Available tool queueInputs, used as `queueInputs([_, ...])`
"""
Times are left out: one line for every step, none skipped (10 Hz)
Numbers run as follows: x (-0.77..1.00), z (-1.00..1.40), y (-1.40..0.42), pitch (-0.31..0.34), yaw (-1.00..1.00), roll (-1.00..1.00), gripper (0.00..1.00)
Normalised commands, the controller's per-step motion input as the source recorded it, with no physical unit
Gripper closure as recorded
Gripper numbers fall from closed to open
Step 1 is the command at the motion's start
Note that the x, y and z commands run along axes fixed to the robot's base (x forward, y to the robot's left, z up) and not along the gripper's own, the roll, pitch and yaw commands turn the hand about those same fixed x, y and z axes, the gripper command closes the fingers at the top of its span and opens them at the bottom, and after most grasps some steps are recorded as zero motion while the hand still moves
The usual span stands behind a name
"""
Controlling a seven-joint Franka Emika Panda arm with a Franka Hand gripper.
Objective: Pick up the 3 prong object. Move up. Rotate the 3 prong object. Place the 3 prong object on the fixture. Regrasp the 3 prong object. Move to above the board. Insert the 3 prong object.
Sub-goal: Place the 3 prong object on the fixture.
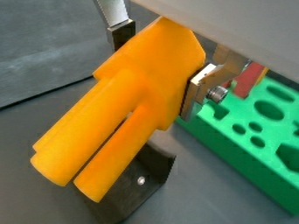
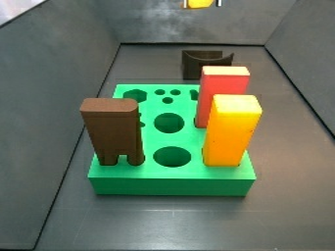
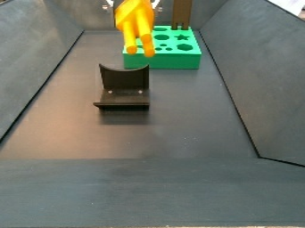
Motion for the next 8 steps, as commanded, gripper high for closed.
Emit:
queueInputs([0.43,0.02,0.03,0.076,-0.15,-1.0,1.0])
queueInputs([0.33,-0.01,0.04,0.088,-0.16,-1.0,1.0])
queueInputs([0.29,-0.01,0.04,0.091,-0.16,-1.0,1.0])
queueInputs([0.22,-0.01,0.05,0.098,-0.17,-1.0,1.0])
queueInputs([0.16,-0.01,0.05,0.097,-0.17,-0.94,1.0])
queueInputs([0.09,-0.01,0.05,0.074,-0.15,-0.71,1.0])
queueInputs([0.07,-0.01,0.05,0.045,-0.14,-0.53,1.0])
queueInputs([0.07,-0.01,0.04,0.027,-0.12,-0.3,1.0])
